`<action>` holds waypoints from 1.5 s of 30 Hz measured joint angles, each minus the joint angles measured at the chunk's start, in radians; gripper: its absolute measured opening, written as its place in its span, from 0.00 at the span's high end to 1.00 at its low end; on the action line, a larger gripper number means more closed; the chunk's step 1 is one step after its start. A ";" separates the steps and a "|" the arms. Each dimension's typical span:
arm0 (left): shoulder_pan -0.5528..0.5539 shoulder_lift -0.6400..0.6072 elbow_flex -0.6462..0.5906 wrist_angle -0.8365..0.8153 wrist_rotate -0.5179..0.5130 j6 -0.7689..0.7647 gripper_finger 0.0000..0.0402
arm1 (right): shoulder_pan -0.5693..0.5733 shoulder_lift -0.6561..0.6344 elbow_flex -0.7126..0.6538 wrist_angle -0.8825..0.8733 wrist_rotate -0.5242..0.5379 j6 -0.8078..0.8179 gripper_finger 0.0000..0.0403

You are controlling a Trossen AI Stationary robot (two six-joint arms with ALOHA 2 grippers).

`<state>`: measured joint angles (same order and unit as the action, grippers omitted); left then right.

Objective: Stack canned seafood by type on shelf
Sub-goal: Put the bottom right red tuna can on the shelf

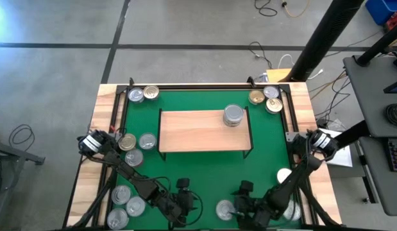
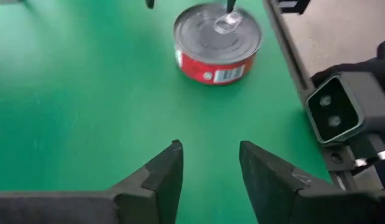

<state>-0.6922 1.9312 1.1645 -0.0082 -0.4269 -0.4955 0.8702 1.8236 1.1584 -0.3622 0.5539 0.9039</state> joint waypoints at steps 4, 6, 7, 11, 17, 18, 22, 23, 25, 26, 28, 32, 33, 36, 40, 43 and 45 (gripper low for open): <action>-0.010 0.000 0.000 -0.040 0.000 -0.075 0.50 | -0.004 -0.001 0.000 0.003 -0.110 -0.011 0.10; -0.018 0.000 0.000 -0.048 0.001 -0.081 0.44 | 0.001 -0.004 0.000 0.005 -0.171 0.001 0.10; -0.022 0.000 0.000 -0.045 0.001 -0.079 0.42 | 0.006 -0.004 0.000 0.006 -0.185 0.013 0.10; -0.028 0.000 0.000 -0.007 -0.001 -0.055 0.35 | 0.020 -0.004 0.000 0.006 -0.204 0.021 0.10; -0.027 0.000 0.000 0.039 -0.002 -0.023 0.34 | 0.008 0.000 0.000 0.001 -0.100 -0.002 0.10; -0.027 0.000 0.000 0.039 -0.002 -0.022 0.34 | 0.002 0.003 0.000 0.006 -0.086 -0.009 0.10; -0.027 0.000 0.000 0.038 -0.002 -0.022 0.34 | -0.027 0.023 0.000 0.059 -0.061 -0.068 0.10; -0.027 0.000 0.000 0.038 -0.002 -0.022 0.34 | -0.034 0.027 0.000 0.077 -0.060 -0.084 0.10; -0.026 0.000 0.000 0.033 -0.002 -0.022 0.34 | -0.047 0.035 0.000 0.097 -0.059 -0.110 0.10; -0.026 0.000 0.000 0.030 -0.001 -0.022 0.34 | -0.054 0.037 0.000 0.106 -0.054 -0.113 0.10; -0.026 0.000 0.000 0.004 -0.001 -0.032 0.34 | -0.069 0.039 0.000 0.104 -0.034 -0.121 0.10; -0.032 -0.002 0.000 -0.051 0.000 -0.063 0.34 | -0.115 0.044 -0.001 0.118 0.021 -0.129 0.10; -0.034 -0.003 0.000 -0.059 -0.001 -0.066 0.34 | -0.129 0.044 -0.002 0.127 0.034 -0.137 0.10; -0.045 -0.004 0.000 -0.065 -0.012 -0.086 0.34 | -0.173 0.045 -0.002 0.161 0.073 -0.170 0.10; -0.077 -0.024 0.000 -0.079 -0.093 -0.116 0.34 | -0.221 0.043 -0.001 0.220 0.098 -0.249 0.10; -0.110 -0.029 -0.001 -0.102 -0.184 -0.154 0.34 | -0.231 0.016 0.033 0.150 0.069 -0.298 0.10; -0.124 -0.030 -0.009 -0.113 -0.187 -0.198 0.34 | -0.228 -0.016 0.068 0.034 0.043 -0.300 0.10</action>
<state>-0.8161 1.9015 1.1550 -0.1215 -0.6141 -0.6934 0.6425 1.8076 1.2263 -0.3282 0.5965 0.6038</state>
